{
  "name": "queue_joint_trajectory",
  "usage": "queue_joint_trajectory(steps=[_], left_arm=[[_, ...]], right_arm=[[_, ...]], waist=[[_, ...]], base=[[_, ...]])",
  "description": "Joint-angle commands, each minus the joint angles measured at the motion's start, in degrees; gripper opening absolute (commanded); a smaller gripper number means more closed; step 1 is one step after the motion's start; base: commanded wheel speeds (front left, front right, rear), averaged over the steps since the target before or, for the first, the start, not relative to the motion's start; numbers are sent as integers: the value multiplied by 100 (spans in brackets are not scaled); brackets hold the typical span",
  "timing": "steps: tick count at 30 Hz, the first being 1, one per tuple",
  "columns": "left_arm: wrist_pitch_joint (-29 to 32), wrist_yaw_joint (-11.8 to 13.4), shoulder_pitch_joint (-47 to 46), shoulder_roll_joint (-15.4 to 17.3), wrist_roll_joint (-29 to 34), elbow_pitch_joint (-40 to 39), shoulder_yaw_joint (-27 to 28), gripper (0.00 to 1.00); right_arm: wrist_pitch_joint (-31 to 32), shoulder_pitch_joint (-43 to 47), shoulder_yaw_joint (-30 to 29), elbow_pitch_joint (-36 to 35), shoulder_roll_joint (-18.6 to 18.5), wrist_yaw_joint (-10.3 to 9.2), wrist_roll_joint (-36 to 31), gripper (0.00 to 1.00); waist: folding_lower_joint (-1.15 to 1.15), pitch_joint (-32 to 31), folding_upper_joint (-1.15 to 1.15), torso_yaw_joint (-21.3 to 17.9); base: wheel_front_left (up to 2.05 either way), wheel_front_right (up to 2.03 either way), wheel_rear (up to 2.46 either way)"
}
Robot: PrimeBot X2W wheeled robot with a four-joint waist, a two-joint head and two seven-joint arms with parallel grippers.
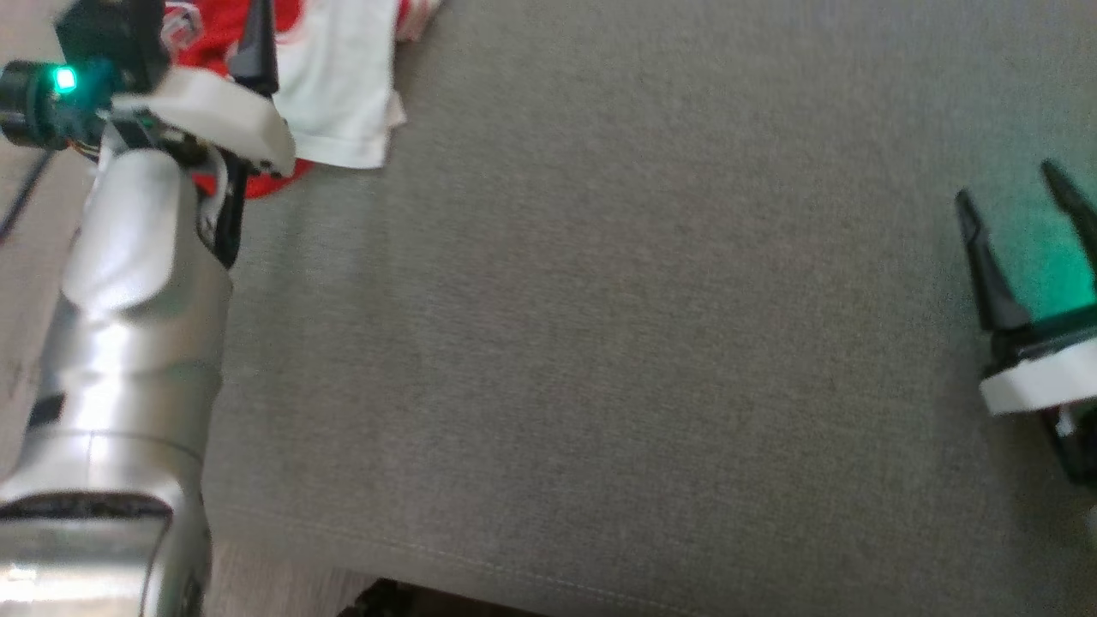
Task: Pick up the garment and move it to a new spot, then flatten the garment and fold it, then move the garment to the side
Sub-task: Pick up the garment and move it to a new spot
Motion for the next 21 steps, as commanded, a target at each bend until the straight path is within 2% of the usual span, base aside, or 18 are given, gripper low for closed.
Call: queue_joint_trajectory(steps=[1, 6, 9, 11, 12, 13, 18, 21], left_arm=[[196, -35, -315, 318, -133, 291, 127, 100], [997, -88, -766, 292, -473, 1460, 78, 100], [1286, -95, -833, 139, -987, 1799, 86, 100], [1293, -96, -821, 181, -1193, 1844, -32, 100], [1292, -97, -795, 182, -1281, 1832, -143, 78], [1273, -97, -778, 206, -1363, 1797, -264, 0], [878, -98, -802, 459, -1479, 1573, -786, 0], [521, -98, -836, 619, -1546, 1435, -1131, 0]], right_arm=[[-62, -96, 36, -256, -220, 37, -25, 100], [-62, -179, -17, -389, -371, 37, -12, 100], [-62, -246, 0, -389, -338, 37, 8, 100], [-62, -320, 22, -374, -277, 37, 30, 100], [-62, -355, 30, -372, -242, 37, 32, 100], [-62, -375, 27, -363, -206, 37, 40, 100], [-62, -383, 56, -258, -15, 37, 40, 100], [-62, -294, -9, -104, 301, 37, 158, 100]], waist=[[-2, 579, 0, -368], [-2, 864, 0, -455], [-2, 948, 0, -504], [-2, 961, 0, -540], [-2, 944, 0, -554], [-2, 920, 0, -561], [-2, 628, 0, -597], [-2, 138, 0, -676]], base=[[0, 0, 0], [0, 0, 0], [0, 0, 0], [0, 0, 0], [0, 0, 0], [0, 0, 0], [0, 0, 0], [0, 0, 0]])
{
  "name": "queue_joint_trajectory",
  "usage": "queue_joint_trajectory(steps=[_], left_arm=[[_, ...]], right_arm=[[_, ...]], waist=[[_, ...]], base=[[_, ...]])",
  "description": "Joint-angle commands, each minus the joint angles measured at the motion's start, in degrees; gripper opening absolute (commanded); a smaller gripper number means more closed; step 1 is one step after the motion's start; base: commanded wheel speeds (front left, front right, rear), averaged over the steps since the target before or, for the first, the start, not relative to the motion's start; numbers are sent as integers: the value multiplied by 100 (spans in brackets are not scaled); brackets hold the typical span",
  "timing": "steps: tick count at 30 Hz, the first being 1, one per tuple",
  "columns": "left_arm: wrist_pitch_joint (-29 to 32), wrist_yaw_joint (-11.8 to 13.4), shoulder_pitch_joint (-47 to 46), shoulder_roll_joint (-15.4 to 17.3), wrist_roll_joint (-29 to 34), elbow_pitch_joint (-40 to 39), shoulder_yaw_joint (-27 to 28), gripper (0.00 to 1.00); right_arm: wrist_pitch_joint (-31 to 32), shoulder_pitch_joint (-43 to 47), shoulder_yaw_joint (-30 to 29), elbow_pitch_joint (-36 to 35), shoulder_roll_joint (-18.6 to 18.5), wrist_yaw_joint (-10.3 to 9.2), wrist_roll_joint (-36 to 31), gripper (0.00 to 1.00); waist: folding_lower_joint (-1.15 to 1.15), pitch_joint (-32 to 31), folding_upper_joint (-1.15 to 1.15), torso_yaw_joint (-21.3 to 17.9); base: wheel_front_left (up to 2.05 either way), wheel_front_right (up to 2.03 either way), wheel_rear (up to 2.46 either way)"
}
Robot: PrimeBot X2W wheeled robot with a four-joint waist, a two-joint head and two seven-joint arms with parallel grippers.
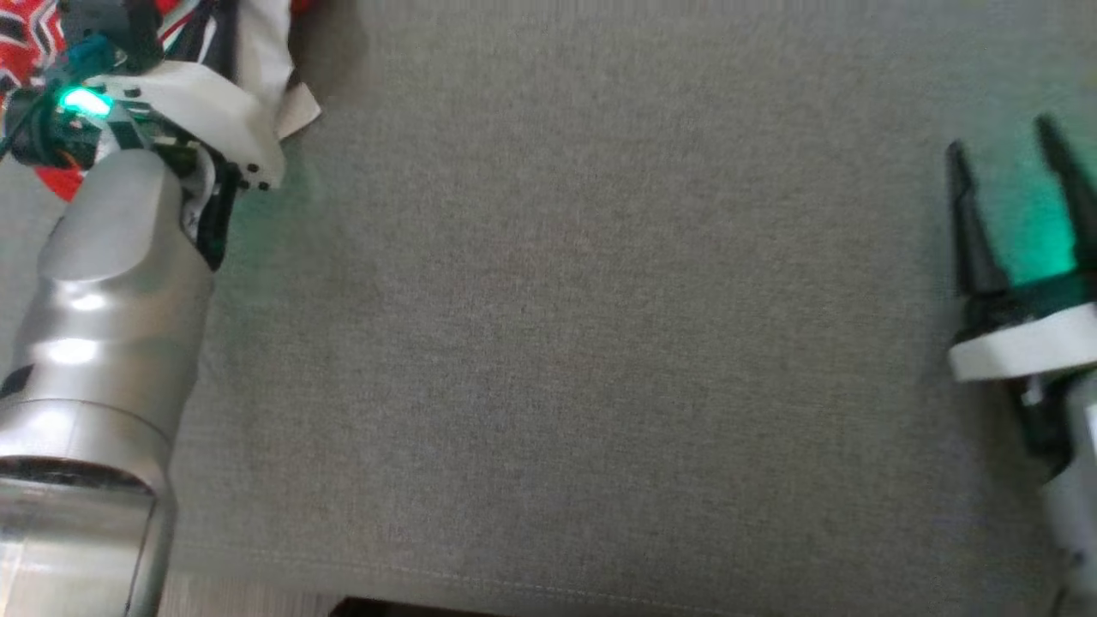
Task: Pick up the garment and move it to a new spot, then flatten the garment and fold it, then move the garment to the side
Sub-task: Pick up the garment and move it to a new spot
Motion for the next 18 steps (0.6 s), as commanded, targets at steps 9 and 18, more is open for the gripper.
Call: queue_joint_trajectory(steps=[9, 18], left_arm=[[-372, 12, -204, 734, -446, -662, -846, 0], [-290, 11, -394, 809, -1171, -1710, -1800, 0]], right_arm=[[-7, 704, 264, 86, 887, 37, 94, 100], [-7, 1349, 253, 45, 1209, 37, 102, 100]], waist=[[-1, -1956, 0, -655], [-1, -3093, 0, -1384]], base=[[0, 0, 0], [0, 0, 0]])
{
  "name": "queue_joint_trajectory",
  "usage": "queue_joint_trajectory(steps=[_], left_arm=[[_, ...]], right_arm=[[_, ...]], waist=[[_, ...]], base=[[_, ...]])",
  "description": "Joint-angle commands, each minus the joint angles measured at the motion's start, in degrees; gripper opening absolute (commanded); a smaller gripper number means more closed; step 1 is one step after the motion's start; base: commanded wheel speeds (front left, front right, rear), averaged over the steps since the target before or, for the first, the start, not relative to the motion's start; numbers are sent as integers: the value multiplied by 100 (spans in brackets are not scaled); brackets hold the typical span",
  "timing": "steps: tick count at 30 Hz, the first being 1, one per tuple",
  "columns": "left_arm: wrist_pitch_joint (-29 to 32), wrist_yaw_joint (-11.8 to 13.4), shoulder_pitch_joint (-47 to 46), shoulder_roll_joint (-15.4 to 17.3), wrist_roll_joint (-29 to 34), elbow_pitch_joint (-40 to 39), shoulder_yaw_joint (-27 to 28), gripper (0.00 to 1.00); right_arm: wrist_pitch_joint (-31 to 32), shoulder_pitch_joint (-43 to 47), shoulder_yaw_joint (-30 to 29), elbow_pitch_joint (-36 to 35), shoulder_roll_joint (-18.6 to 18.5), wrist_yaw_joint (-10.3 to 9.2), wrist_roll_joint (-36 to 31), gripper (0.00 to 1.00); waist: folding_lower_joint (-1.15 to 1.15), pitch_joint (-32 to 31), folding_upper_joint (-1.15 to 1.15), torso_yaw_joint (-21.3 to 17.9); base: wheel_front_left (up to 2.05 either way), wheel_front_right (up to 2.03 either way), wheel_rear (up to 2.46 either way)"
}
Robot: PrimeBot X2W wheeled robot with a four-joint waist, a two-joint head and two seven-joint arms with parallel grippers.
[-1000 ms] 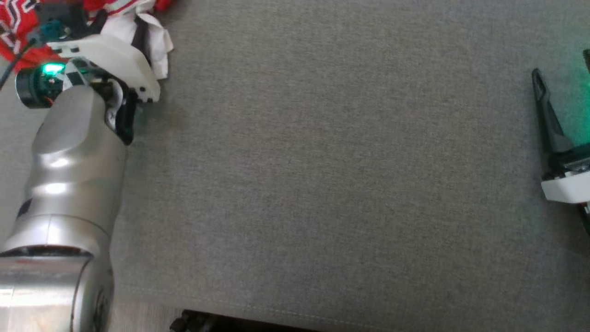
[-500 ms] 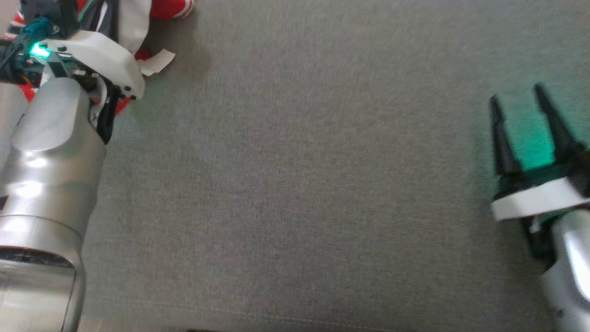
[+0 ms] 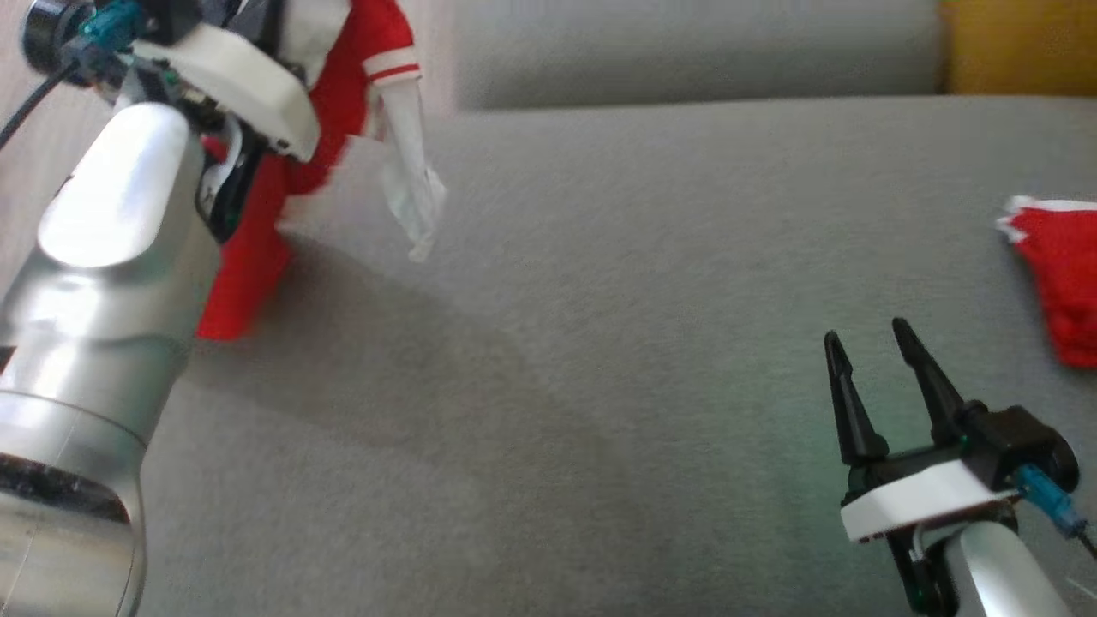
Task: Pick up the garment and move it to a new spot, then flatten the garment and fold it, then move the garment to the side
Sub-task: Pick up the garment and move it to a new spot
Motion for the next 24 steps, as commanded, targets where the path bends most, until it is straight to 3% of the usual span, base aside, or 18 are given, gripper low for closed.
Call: queue_joint_trajectory(steps=[1, 10, 16, 23, 24], left_arm=[[-5, 10, -397, 241, -106, -270, 87, 0], [343, 10, -257, 46, -1426, -1234, -236, 0], [342, 10, 315, -151, -1726, -1328, -769, 0], [6, 10, 1419, -430, -1798, -886, -1390, 0], [-122, 10, 1611, -460, -1787, -753, -1454, 38]], right_arm=[[-19, -93, 99, -207, -12, 37, 35, 100], [-19, 97, 88, -361, 140, 37, 48, 100], [-19, 94, 124, -399, 238, 37, 69, 100], [-19, 19, 306, -280, 341, 37, 85, 100], [-19, 10, 346, -241, 351, 37, 87, 100]], waist=[[1, -547, 0, -571], [1, -703, 0, -1068], [1, -502, 0, -1159], [1, -318, 0, -1172], [1, -303, 0, -1173]], base=[[0, 0, 0], [0, 0, 0], [0, 0, 0], [0, 0, 0], [0, 0, 0]])
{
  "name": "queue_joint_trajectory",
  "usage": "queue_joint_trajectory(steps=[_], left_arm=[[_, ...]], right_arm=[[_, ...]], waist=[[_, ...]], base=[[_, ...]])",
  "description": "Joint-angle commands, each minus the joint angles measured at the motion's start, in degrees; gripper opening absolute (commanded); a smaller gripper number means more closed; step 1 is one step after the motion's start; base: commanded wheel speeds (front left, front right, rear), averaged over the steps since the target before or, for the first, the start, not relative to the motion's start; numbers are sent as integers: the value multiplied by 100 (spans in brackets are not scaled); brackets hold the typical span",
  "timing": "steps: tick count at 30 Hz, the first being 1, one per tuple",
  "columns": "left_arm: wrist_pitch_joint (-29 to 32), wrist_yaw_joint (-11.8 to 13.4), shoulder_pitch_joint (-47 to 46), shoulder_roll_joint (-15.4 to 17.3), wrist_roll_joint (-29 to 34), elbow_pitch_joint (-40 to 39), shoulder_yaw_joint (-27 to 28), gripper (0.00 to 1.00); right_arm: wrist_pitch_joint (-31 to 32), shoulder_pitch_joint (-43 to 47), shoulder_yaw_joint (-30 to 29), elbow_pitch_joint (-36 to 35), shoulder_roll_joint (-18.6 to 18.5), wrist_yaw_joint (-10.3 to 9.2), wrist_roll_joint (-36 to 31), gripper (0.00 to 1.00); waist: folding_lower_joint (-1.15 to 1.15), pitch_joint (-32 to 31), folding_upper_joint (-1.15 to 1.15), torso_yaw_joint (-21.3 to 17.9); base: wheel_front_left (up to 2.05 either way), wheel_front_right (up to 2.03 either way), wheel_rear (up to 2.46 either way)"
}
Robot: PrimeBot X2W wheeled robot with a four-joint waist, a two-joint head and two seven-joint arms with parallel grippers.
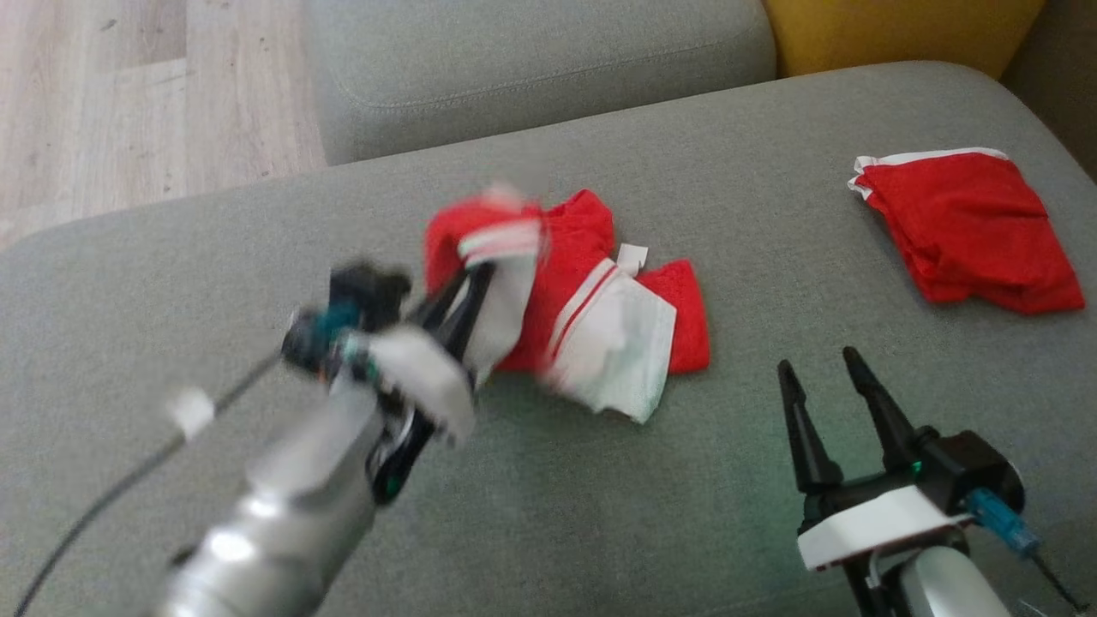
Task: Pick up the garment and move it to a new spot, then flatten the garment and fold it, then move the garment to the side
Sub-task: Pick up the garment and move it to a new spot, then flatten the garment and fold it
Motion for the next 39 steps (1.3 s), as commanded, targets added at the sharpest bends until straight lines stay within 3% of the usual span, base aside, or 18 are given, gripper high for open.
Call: queue_joint_trajectory(steps=[1, 6, 11, 18, 28, 39], left_arm=[[-318, 31, -18, 117, 34, 134, 144, 100], [-619, 485, 784, 193, 238, 373, 633, 100], [-625, 1069, 1964, 271, 1106, -772, 1927, 100], [-626, 1532, 3465, -47, 2678, -2267, 3089, 100], [-626, 1358, 4741, -441, 3600, -3030, 4017, 100], [-627, 1143, 5134, -639, 3974, -3209, 4450, 100]], right_arm=[[-21, -259, 206, -109, 21, 37, 33, 100], [-21, -191, 200, -33, 48, 37, 40, 100], [-21, 14, -35, -35, 69, 37, 1, 100], [-21, 378, -318, -61, 118, 37, -95, 100], [-21, 816, -422, -9, 225, 37, -236, 100], [-21, 1030, -531, -46, 277, 37, -368, 100]], waist=[[0, 25, 0, -12], [0, -9, 0, 113], [0, -155, 0, 501], [0, -425, 0, 1113], [0, -851, 0, 1398], [0, -964, 0, 1399]], base=[[0, 0, 0], [0, 0, 0], [0, 0, 0], [0, 0, 0], [0, 0, 0], [0, 0, 0]])
